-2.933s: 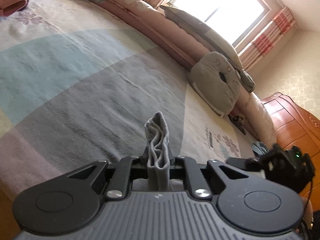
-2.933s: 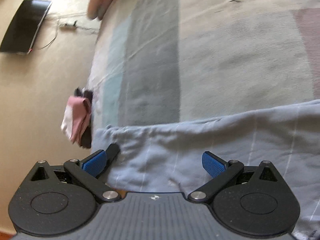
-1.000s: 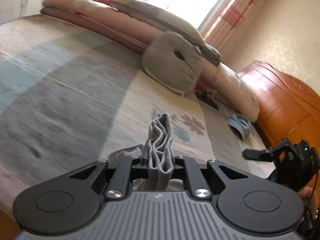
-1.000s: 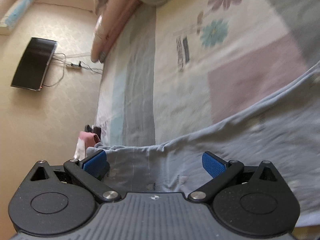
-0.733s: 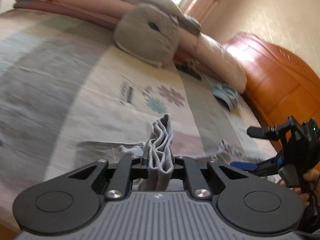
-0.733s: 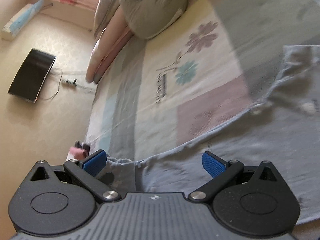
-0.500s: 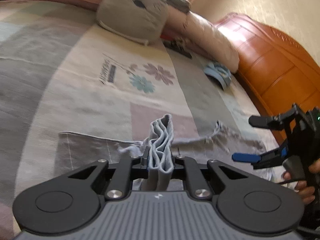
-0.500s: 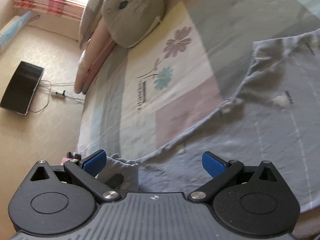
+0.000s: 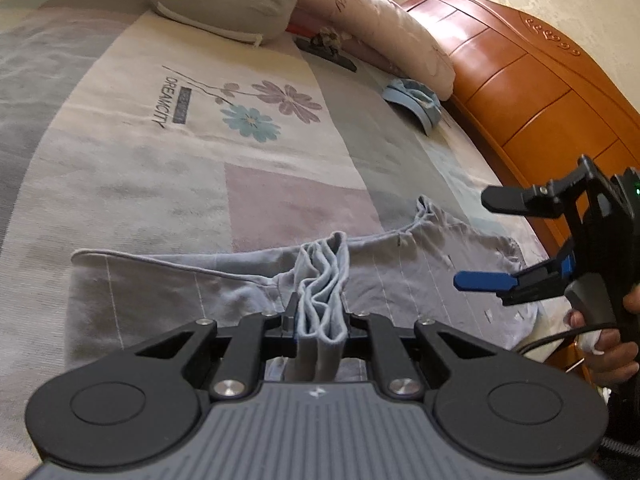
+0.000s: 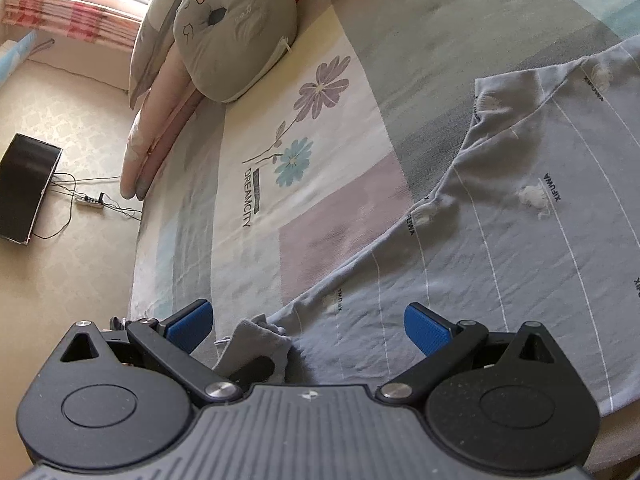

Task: Fold clothes
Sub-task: 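Lay the held pants leg onto the pants body and open the left gripper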

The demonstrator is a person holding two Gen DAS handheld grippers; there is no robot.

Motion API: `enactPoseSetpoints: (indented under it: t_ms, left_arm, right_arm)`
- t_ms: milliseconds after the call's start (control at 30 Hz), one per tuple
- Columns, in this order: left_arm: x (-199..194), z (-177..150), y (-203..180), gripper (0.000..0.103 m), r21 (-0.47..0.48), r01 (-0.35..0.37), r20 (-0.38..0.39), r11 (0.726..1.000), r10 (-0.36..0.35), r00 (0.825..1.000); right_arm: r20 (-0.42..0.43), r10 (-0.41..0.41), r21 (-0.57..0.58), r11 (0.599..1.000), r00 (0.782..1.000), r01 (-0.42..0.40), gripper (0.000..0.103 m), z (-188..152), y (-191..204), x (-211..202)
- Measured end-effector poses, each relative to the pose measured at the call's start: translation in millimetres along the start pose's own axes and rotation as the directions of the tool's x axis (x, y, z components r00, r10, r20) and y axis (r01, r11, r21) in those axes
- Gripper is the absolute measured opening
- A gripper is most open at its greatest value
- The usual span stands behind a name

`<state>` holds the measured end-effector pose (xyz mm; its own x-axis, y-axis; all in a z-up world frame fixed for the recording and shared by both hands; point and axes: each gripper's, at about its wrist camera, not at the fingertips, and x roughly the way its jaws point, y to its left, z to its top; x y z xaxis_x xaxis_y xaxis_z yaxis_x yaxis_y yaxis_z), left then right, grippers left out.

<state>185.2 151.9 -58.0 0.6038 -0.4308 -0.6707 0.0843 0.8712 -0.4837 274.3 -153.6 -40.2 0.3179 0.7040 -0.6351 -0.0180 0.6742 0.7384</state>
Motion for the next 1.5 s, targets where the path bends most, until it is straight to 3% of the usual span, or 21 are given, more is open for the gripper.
enactPoseSetpoints:
  t_ms: [300,500,633,800,933,1233,1500]
  left_arm:
    - [10.2,-0.6,-3.3,0.011,0.043,0.032,-0.046,0.999,-0.030,0.998]
    - [-15.4,9.6,-1.7,0.022,0.078,0.070,-0.007,0.995,-0.069,0.998]
    - [-36.1,13.2,3.8,0.038,0.107,0.069,-0.009,0.992,-0.069,0.998]
    - [-51.2,11.1,16.6,0.039,0.148,-0.036,0.012,0.988,0.035,0.999]
    - [-62.7,10.4,43.4,0.039,0.094,-0.108,0.037,0.990,0.105,0.994]
    - [-23.7,5.0,74.1,0.038,0.056,-0.117,-0.019,0.992,0.118,0.993]
    - [-41.4,9.8,68.2,0.039,0.082,-0.123,0.038,0.989,0.121,0.992]
  right_arm:
    - [0.008,-0.034,-0.011,0.999,0.999,0.034,0.103,-0.8,5.5,0.6]
    - [0.025,-0.030,-0.014,0.999,0.999,0.030,0.103,1.8,3.7,-1.9]
    - [0.019,-0.019,-0.018,1.000,1.000,0.019,0.103,1.8,3.9,0.2]
    - [0.012,-0.013,-0.034,0.999,1.000,0.013,0.103,1.7,5.9,4.1]
    - [0.004,-0.017,-0.052,0.998,1.000,0.017,0.103,0.3,6.7,5.0]
    - [-0.005,-0.026,-0.064,0.998,1.000,0.026,0.103,-1.4,6.0,10.0]
    - [-0.018,-0.089,-0.157,0.984,0.996,0.085,0.103,-13.7,5.4,14.4]
